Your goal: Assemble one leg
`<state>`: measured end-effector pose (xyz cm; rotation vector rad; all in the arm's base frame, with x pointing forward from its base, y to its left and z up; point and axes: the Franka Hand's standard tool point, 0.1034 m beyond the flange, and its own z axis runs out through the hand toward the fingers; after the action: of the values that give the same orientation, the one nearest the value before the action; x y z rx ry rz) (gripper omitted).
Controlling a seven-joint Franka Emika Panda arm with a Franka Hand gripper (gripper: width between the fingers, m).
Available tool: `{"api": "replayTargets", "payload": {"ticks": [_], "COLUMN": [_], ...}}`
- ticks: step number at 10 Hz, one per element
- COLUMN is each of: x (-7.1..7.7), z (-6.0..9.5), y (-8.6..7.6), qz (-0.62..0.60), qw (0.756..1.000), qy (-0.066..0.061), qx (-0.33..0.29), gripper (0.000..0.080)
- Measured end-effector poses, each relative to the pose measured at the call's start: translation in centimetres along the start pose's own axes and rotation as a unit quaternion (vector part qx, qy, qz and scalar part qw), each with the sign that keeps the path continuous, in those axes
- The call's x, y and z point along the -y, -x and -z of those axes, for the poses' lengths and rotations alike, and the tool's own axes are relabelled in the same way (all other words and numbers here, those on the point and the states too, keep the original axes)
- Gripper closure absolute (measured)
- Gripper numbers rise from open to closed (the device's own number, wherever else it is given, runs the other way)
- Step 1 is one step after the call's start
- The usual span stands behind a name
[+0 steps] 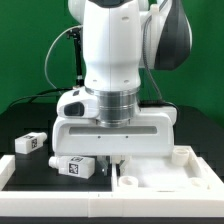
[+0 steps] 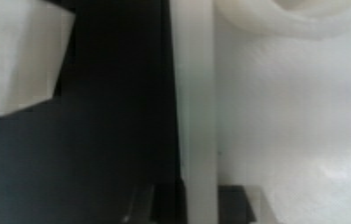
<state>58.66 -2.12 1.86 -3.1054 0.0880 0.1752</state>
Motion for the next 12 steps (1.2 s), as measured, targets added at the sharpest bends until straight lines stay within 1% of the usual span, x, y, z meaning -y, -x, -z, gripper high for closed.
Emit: {"api": "replayTargets", "payload": {"ticks": [2, 3, 4, 5, 6, 7, 8, 9, 10, 12], "x": [0.0, 0.0, 0.0, 0.0, 0.0, 0.2, 0.2, 0.1, 0.2, 0.2], "z": [-0.6, -0.6, -0.6, -0.6, -0.4, 1.0, 2.5, 3.6, 4.0, 3.7], "y": [0.0, -0.1, 0.0, 0.0, 0.1, 0.9, 1.6, 2.2, 2.2, 2.3], "qz": [0.001, 0.001, 0.001, 0.006, 0.014, 0.013, 0.045, 0.075, 0.071, 0.079], "qw": [1.000, 1.000, 1.000, 1.000, 1.000, 1.000, 0.999, 0.997, 0.997, 0.997], "qy": [0.002, 0.001, 0.001, 0.001, 0.000, -0.004, -0.005, -0.007, -0.008, -0.008], "qx": [-0.002, -0.002, -0.002, -0.002, 0.001, 0.018, 0.021, 0.018, 0.016, 0.017], "gripper": [0.0745, 0.0670, 0.0525, 0.0525, 0.0390, 0.0229, 0.0229, 0.0161, 0.0161, 0.0151]}}
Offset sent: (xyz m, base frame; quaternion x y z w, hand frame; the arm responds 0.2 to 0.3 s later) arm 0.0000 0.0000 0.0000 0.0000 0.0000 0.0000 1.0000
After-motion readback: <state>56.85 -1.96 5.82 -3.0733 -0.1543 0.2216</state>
